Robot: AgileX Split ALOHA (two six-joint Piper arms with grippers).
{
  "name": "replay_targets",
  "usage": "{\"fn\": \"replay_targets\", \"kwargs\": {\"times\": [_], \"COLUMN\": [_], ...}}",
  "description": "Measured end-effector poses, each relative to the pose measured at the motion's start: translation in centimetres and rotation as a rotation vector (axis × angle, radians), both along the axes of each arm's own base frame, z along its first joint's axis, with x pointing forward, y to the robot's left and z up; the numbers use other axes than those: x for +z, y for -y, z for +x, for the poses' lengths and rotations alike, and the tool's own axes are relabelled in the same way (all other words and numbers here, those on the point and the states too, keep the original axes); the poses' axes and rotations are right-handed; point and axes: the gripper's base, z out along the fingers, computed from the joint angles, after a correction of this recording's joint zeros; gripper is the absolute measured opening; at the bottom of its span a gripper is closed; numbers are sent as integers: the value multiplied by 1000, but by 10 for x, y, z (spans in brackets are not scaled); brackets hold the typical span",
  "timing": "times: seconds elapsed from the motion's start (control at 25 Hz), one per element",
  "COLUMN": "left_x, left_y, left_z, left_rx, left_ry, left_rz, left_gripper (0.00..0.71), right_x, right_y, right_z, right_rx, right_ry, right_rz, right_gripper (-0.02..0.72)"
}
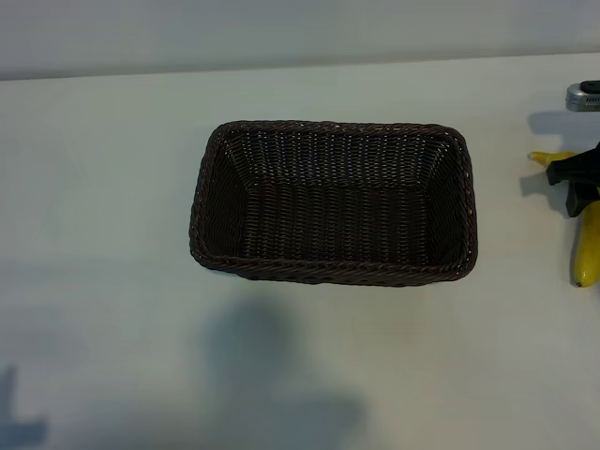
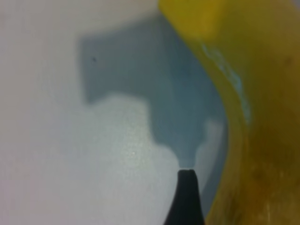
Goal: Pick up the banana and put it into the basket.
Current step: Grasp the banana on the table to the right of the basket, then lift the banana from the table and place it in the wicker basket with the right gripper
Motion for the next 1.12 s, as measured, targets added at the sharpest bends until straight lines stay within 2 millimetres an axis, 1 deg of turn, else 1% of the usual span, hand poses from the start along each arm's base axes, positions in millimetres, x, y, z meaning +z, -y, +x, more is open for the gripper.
{"fn": "replay_targets", "kwargs": {"times": [0.16, 0.4, 0.48, 0.52, 0.6, 0.76, 0.92, 1.04, 1.12], "left_x": [0, 0, 0, 0, 0, 0, 0, 0, 0], "left_y": [0, 0, 0, 0, 0, 0, 0, 0, 0], "left_z": [0, 0, 0, 0, 0, 0, 0, 0, 0], "left_rx": [0, 0, 0, 0, 0, 0, 0, 0, 0], "left_ry": [0, 0, 0, 0, 0, 0, 0, 0, 0], "left_rz": [-1, -1, -1, -1, -1, -1, -1, -1, -1], "left_gripper": [541, 541, 541, 541, 541, 541, 541, 541, 541], "right_x": [-1, -7, -7, -7, -7, -7, 3, 19, 33], "right_y": [0, 0, 0, 0, 0, 0, 0, 0, 0], "right_z": [0, 1, 1, 1, 1, 0, -2, -4, -4], "right_rx": [1, 4, 4, 4, 1, -4, -7, -12, -12], "right_ry": [-2, -12, -12, -12, -12, -17, -14, 3, 3], "right_rz": [-1, -4, -4, -5, -4, -3, -3, -4, -6], "right_gripper": [595, 588, 557, 523, 430, 428, 428, 428, 428]}}
